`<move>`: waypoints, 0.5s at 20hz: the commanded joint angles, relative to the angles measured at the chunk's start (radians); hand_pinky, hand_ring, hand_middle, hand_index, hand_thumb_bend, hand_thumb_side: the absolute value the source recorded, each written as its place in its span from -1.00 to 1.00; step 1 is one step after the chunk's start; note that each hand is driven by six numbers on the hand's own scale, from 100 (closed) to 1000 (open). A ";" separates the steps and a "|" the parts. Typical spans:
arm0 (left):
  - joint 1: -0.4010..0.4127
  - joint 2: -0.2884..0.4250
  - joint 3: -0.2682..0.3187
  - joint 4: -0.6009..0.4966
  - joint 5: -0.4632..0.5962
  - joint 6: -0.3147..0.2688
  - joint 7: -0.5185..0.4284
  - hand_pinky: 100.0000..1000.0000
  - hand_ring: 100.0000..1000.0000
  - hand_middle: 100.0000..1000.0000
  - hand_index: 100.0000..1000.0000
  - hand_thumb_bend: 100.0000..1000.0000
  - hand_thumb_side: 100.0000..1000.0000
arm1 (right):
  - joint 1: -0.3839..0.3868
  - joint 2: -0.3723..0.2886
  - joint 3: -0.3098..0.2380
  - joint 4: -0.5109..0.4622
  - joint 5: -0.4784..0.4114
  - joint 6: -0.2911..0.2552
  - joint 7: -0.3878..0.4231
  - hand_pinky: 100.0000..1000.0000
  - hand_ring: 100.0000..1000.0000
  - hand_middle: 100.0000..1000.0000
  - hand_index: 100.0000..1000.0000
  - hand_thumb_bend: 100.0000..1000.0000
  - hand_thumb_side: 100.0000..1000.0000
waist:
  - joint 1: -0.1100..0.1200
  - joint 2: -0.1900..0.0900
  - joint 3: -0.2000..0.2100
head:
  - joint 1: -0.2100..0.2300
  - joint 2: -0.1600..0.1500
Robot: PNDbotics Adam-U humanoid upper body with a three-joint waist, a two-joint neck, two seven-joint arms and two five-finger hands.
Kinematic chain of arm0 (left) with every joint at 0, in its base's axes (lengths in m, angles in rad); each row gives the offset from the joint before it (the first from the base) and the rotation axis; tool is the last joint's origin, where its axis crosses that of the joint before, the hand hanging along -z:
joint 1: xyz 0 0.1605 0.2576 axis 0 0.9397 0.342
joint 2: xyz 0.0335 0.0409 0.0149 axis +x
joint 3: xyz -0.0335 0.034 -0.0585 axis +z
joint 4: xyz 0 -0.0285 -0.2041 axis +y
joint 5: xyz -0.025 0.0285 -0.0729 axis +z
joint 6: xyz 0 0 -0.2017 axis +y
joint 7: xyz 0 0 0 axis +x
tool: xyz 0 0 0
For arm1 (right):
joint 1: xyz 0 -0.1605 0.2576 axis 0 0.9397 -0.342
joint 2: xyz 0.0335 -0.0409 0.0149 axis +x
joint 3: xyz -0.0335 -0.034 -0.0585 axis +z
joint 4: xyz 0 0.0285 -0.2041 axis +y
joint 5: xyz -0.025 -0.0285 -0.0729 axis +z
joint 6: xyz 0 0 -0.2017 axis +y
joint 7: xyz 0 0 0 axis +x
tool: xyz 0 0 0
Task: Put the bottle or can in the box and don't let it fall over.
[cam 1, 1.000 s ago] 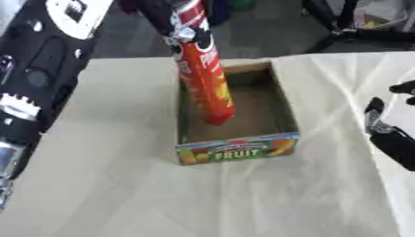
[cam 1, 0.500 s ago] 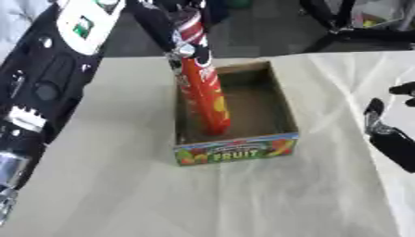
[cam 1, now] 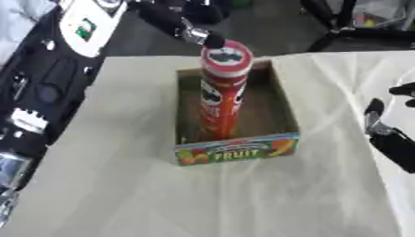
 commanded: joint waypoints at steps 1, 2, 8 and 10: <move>-0.025 0.020 0.021 -0.022 -0.002 -0.014 -0.004 1.00 0.98 0.67 0.71 -0.05 0.51 | -0.006 -0.009 -0.007 -0.023 -0.003 0.003 -0.003 0.19 0.34 0.50 0.46 -1.00 0.31 | -0.004 -0.022 0.004 | 0.001 -0.001; -0.026 0.021 0.023 -0.024 -0.001 -0.013 -0.004 1.00 0.98 0.67 0.71 -0.07 0.48 | -0.006 -0.009 -0.007 -0.023 -0.003 0.003 -0.003 0.19 0.34 0.50 0.46 -1.00 0.31 | -0.004 -0.023 0.005 | 0.002 0.001; -0.025 0.046 0.049 -0.041 0.015 0.009 -0.001 0.90 0.92 0.69 0.70 -0.31 0.37 | -0.002 -0.016 -0.012 -0.023 -0.001 0.004 -0.001 0.19 0.34 0.50 0.46 -1.00 0.29 | -0.005 -0.034 0.019 | -0.001 0.010; -0.017 0.071 0.062 -0.046 0.022 0.025 0.012 0.88 0.90 0.67 0.68 -0.40 0.35 | 0.003 -0.020 -0.018 -0.023 0.001 0.006 -0.002 0.20 0.35 0.50 0.46 -1.00 0.29 | -0.006 -0.039 0.027 | -0.003 0.014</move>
